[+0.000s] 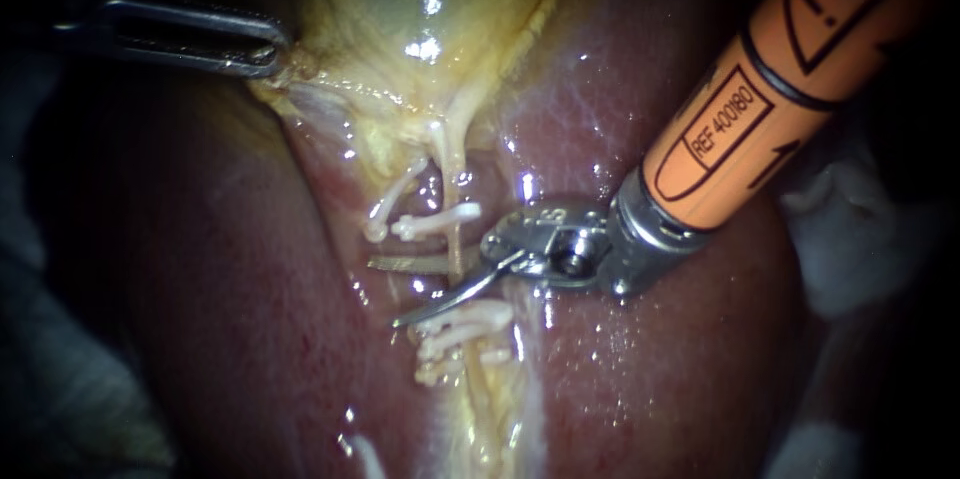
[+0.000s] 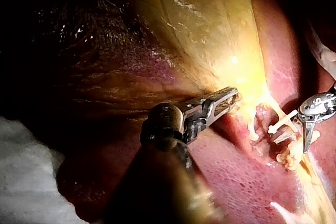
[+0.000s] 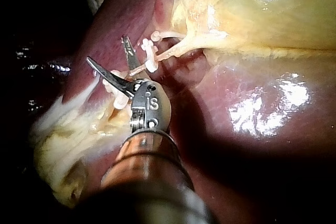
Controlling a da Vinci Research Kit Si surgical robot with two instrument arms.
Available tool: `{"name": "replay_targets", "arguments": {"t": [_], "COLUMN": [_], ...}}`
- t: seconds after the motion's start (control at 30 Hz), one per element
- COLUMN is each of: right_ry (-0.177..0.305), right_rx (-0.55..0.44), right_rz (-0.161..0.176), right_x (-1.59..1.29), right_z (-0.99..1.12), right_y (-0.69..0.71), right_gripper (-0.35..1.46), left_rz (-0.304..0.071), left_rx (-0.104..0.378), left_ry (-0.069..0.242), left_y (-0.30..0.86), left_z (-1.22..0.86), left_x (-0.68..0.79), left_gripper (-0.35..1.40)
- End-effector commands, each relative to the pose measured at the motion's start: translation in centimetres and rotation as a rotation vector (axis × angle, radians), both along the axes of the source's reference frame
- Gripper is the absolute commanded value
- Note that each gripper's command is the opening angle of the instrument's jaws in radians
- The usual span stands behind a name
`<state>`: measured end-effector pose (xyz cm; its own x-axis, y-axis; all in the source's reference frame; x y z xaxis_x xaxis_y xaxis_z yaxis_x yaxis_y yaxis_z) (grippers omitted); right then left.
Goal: Go to the cutting position right tube
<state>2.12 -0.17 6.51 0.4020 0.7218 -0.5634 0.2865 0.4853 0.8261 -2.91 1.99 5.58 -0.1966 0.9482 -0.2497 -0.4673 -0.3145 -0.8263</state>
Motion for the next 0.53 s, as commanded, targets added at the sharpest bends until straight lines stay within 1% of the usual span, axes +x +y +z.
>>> {"name": "replay_targets", "arguments": {"t": [0.03, 0.53], "right_ry": [0.0, 0.001], "right_rx": [0.0, 0.0], "right_rz": [0.0, -0.003], "right_x": [0.0, -0.01], "right_z": [-0.01, -0.02], "right_y": [0.0, -0.01], "right_gripper": [1.3, 1.29], "left_rz": [0.0, 0.0], "left_rx": [0.0, 0.0], "left_ry": [0.0, 0.0], "left_y": [0.0, 0.0], "left_z": [0.0, -0.01], "left_x": [0.0, 0.0], "left_gripper": [-0.35, -0.35]}}
